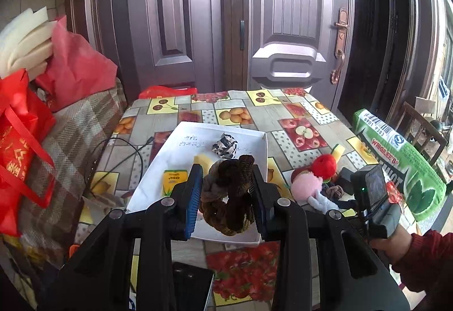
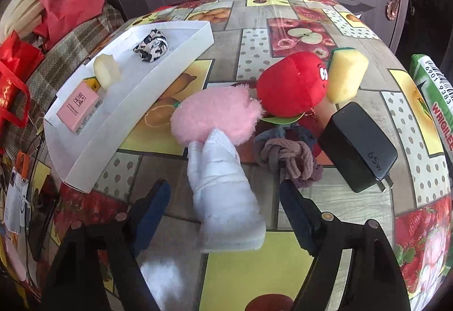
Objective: Organize soft objects
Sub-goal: 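Grasp the brown rope knot with the left tool while the right tool grasps the white knitted toy, then lift and carry the rope knot and white toy over the tray with both tools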
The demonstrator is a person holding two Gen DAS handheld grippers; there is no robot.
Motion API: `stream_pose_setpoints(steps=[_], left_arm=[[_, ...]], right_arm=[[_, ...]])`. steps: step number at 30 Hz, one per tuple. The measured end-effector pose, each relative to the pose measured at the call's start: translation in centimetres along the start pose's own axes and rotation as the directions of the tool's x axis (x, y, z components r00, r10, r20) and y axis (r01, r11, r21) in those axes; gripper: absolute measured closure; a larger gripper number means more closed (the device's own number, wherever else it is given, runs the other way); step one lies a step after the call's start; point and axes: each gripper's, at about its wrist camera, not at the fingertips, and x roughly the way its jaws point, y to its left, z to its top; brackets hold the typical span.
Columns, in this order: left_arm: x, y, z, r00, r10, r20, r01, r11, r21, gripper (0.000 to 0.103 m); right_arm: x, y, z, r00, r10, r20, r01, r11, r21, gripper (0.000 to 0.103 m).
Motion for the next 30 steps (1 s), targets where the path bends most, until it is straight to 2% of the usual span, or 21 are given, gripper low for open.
stream_pose_setpoints(steps=[2, 3, 5, 7, 9, 11, 15, 19, 23, 24, 27, 30], left_arm=[[-0.4, 0.1, 0.1, 1.0, 0.01, 0.004, -0.01, 1.0, -0.028, 0.071], [-0.5, 0.1, 0.1, 1.0, 0.016, 0.005, -0.016, 0.999, -0.045, 0.071], [-0.6, 0.1, 0.2, 1.0, 0.026, 0.011, -0.025, 0.997, -0.073, 0.071], [-0.8, -0.2, 0.4, 0.999, 0.034, 0.026, -0.032, 0.995, -0.094, 0.071], [-0.9, -0.3, 0.8, 0.998, 0.029, 0.053, -0.023, 0.994, -0.108, 0.071], [-1.3, -0.3, 1.3, 0.996, 0.027, 0.079, -0.018, 0.993, -0.113, 0.071], [-2.5, 0.2, 3.0, 0.991, 0.038, 0.125, -0.025, 0.995, -0.097, 0.071], [-4.2, 1.3, 5.5, 0.976, 0.05, 0.211, -0.034, 0.996, -0.08, 0.071], [-6.3, 2.0, 9.0, 0.944, 0.087, 0.319, -0.078, 0.996, -0.041, 0.071], [-7.0, 2.2, 9.8, 0.936, 0.095, 0.34, -0.084, 0.995, -0.047, 0.071], [-9.4, 2.6, 11.6, 0.909, 0.115, 0.4, -0.098, 0.993, -0.064, 0.071], [-10.4, 3.1, 12.3, 0.896, 0.127, 0.426, -0.106, 0.992, -0.074, 0.071]], right_arm=[[-0.1, 0.6, -0.3, 0.999, -0.038, 0.006, 0.039, 0.997, -0.063, 0.048], [-0.5, 0.9, -0.5, 1.0, -0.03, -0.001, 0.03, 0.995, -0.094, 0.065], [-1.9, 1.1, -0.6, 1.0, 0.018, 0.008, -0.017, 0.993, -0.117, 0.065], [-4.7, 1.0, -0.2, 0.995, 0.069, 0.069, -0.06, 0.99, -0.124, 0.065], [-8.2, 1.2, 0.7, 0.98, 0.117, 0.164, -0.097, 0.987, -0.128, 0.065], [-12.1, 1.6, 1.5, 0.952, 0.148, 0.27, -0.117, 0.985, -0.129, 0.065], [-19.4, 2.1, 3.7, 0.858, 0.172, 0.485, -0.149, 0.985, -0.087, 0.065], [-25.6, 3.5, 5.6, 0.733, 0.183, 0.655, -0.169, 0.982, -0.084, 0.065], [-30.7, 5.9, 6.9, 0.594, 0.195, 0.781, -0.137, 0.981, -0.14, 0.065], [-31.6, 6.6, 7.2, 0.566, 0.194, 0.801, -0.124, 0.981, -0.15, 0.065], [-33.2, 8.1, 8.1, 0.53, 0.212, 0.821, -0.117, 0.977, -0.176, 0.065], [-33.3, 9.3, 8.8, 0.526, 0.213, 0.823, -0.085, 0.977, -0.198, 0.065]])
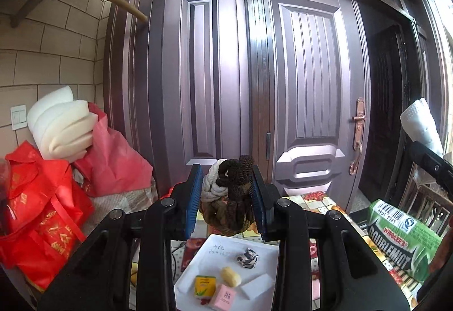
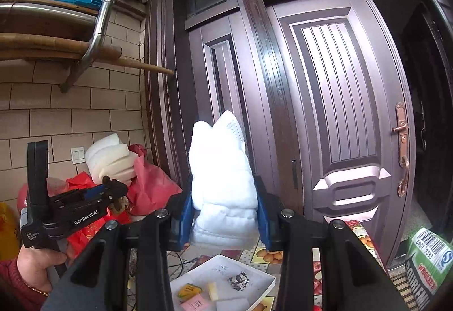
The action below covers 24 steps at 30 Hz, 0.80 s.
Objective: Organize soft objects
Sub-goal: 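Lift and carry the rope knot and white toy over the tray with both tools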
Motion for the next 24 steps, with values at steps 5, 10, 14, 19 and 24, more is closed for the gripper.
stream_pose_setpoints(steps=[5, 10, 14, 19, 24], left_arm=[[-0.2, 0.6, 0.1, 1.0, 0.013, 0.009, -0.013, 1.0, -0.005, 0.071], [0.3, 1.4, 0.2, 1.0, 0.014, -0.013, -0.014, 1.0, -0.019, 0.071], [0.8, 2.1, -0.2, 0.999, 0.022, -0.029, -0.022, 1.0, -0.022, 0.071], [1.7, 2.6, -1.1, 0.999, 0.021, -0.047, -0.022, 0.999, -0.023, 0.071], [3.1, 2.7, -1.8, 0.996, 0.02, -0.092, -0.026, 0.998, -0.058, 0.071]], right_arm=[[0.9, 1.5, -0.1, 1.0, 0.022, -0.01, -0.022, 1.0, -0.017, 0.065], [2.0, 2.2, -0.1, 0.999, 0.03, -0.039, -0.03, 1.0, 0.01, 0.065], [2.5, 3.0, -0.2, 0.999, 0.032, -0.037, -0.031, 0.999, 0.005, 0.065], [3.3, 3.5, -0.9, 0.998, 0.037, -0.042, -0.036, 0.999, 0.016, 0.065], [4.6, 3.4, -1.6, 0.995, 0.058, -0.086, -0.055, 0.998, 0.038, 0.065]])
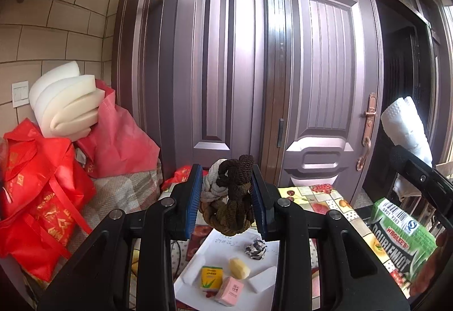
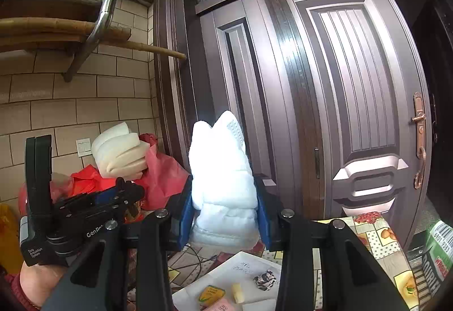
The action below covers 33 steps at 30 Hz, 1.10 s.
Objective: Organize soft objects
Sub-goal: 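Lift and carry the rope knot and white toy over the tray with both tools, then open the left tool over the tray while the right tool releases the white toy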
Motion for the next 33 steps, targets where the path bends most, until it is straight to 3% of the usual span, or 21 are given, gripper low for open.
stream_pose_setpoints(steps=[18, 23, 25, 29, 33], left_arm=[[5.6, -0.5, -2.0, 0.995, 0.01, -0.099, -0.01, 1.0, 0.001, 0.071], [8.5, -0.6, -3.6, 0.986, 0.003, -0.165, 0.0, 1.0, 0.014, 0.071], [10.4, -0.5, -4.6, 0.976, -0.014, -0.216, 0.014, 1.0, -0.001, 0.071], [14.4, -0.1, -7.9, 0.94, -0.061, -0.336, 0.052, 0.998, -0.036, 0.071], [18.5, 0.2, -11.8, 0.891, -0.091, -0.445, 0.062, 0.995, -0.079, 0.071]], right_arm=[[4.2, -1.7, -2.0, 0.997, -0.003, -0.074, 0.005, 1.0, 0.024, 0.065], [6.2, -2.4, -3.2, 0.992, -0.016, -0.123, 0.022, 0.999, 0.05, 0.065], [7.3, -2.6, -4.1, 0.988, -0.022, -0.153, 0.03, 0.998, 0.047, 0.065], [10.3, -3.6, -6.7, 0.968, -0.038, -0.246, 0.055, 0.997, 0.062, 0.065], [13.6, -5.5, -10.6, 0.928, -0.042, -0.369, 0.085, 0.991, 0.103, 0.065]])
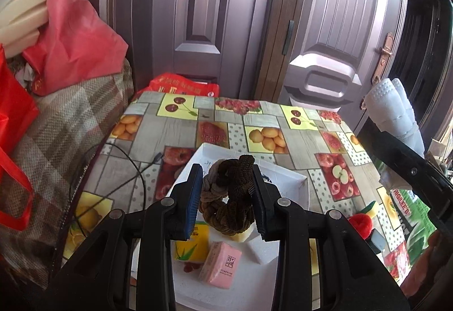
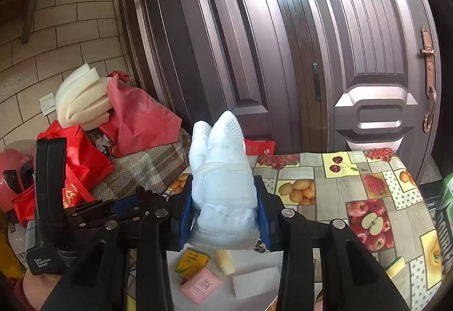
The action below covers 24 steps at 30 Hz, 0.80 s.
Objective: Organize soft objects
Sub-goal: 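Open the left tool over the tray while the right tool releases the white toy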
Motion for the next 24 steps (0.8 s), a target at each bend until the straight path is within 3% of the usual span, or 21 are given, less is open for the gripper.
stream_pose_setpoints(steps=[5, 10, 11, 13, 14, 15, 18, 19, 24], left_arm=[[6.1, 0.0, -2.3, 0.99, -0.017, -0.143, 0.016, 1.0, -0.004, 0.071], [9.5, 0.1, -3.9, 0.974, 0.003, -0.225, -0.003, 1.0, 0.0, 0.066], [9.9, 0.2, -4.0, 0.971, 0.007, -0.24, -0.008, 1.0, -0.003, 0.062], [10.6, 0.5, -4.3, 0.967, 0.019, -0.254, -0.021, 1.0, -0.004, 0.042], [10.7, 0.7, -4.3, 0.968, 0.028, -0.251, -0.03, 1.0, -0.003, 0.021], [10.8, 1.0, -4.2, 0.968, 0.06, -0.243, -0.062, 0.998, -0.001, 0.014], [11.0, 2.3, -4.0, 0.969, 0.084, -0.232, -0.094, 0.995, -0.029, 0.0], [11.0, 2.5, -4.0, 0.969, 0.093, -0.229, -0.103, 0.994, -0.03, 0.0], [10.9, 2.6, -4.1, 0.968, 0.118, -0.221, -0.126, 0.992, -0.02, 0.0]], right_arm=[[5.7, -2.8, -3.4, 0.983, -0.006, -0.185, 0.022, 0.996, 0.084, 0.065], [9.3, -4.3, -6.3, 0.951, -0.014, -0.307, 0.055, 0.991, 0.126, 0.063], [9.7, -4.4, -6.7, 0.945, -0.014, -0.326, 0.061, 0.989, 0.134, 0.063], [10.4, -4.5, -7.2, 0.936, -0.012, -0.353, 0.069, 0.987, 0.147, 0.061], [10.7, -4.7, -7.4, 0.933, -0.011, -0.361, 0.07, 0.986, 0.152, 0.059], [11.0, -4.8, -7.4, 0.933, -0.013, -0.361, 0.075, 0.985, 0.157, 0.051], [11.5, -5.4, -7.4, 0.933, -0.014, -0.359, 0.082, 0.981, 0.175, 0.007], [11.7, -5.5, -7.5, 0.933, -0.013, -0.359, 0.083, 0.98, 0.179, 0.0], [11.6, -5.2, -7.9, 0.931, -0.012, -0.364, 0.079, 0.982, 0.17, 0.0]])
